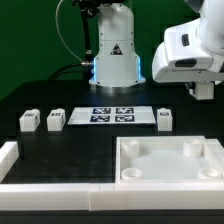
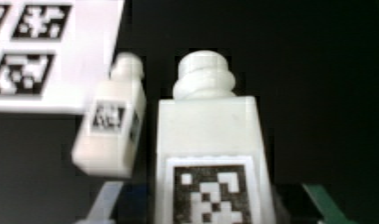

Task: Assemble one leg

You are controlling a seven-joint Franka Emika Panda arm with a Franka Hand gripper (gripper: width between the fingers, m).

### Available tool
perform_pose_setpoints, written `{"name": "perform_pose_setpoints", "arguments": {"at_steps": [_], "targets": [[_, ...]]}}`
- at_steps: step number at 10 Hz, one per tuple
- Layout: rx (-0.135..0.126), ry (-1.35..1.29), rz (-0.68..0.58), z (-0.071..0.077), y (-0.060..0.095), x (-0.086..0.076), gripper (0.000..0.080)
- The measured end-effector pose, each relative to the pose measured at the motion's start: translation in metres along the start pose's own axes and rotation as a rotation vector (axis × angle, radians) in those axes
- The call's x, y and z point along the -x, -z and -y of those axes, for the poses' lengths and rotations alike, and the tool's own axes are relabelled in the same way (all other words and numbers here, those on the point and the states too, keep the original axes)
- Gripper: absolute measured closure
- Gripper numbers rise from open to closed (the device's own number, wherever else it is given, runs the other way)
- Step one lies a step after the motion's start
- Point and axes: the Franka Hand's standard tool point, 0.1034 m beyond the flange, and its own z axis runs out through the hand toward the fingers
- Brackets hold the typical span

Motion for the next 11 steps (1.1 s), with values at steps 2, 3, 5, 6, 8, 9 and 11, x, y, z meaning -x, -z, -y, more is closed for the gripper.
{"name": "perform_pose_setpoints", "arguments": {"at_steps": [2,3,5,6,8,9,11], "targets": [[-0.008,0.095,-0.174,-0.017,0.026,0.0,0.0509],[-0.009,0.096,-0.296,-0.032,0.061,-0.019,0.0509],[0.02,0.123,-0.47,-0.038,0.115,-0.039,0.0508],[0.016,0.127,-0.596,-0.037,0.128,-0.042,0.0508],[-0.002,0.137,-0.81,-0.036,0.12,-0.041,0.0508],[-0.018,0.145,-0.941,-0.035,0.123,-0.044,0.0508],[-0.006,0.196,-1.127,-0.045,0.131,-0.054,0.0508]]}}
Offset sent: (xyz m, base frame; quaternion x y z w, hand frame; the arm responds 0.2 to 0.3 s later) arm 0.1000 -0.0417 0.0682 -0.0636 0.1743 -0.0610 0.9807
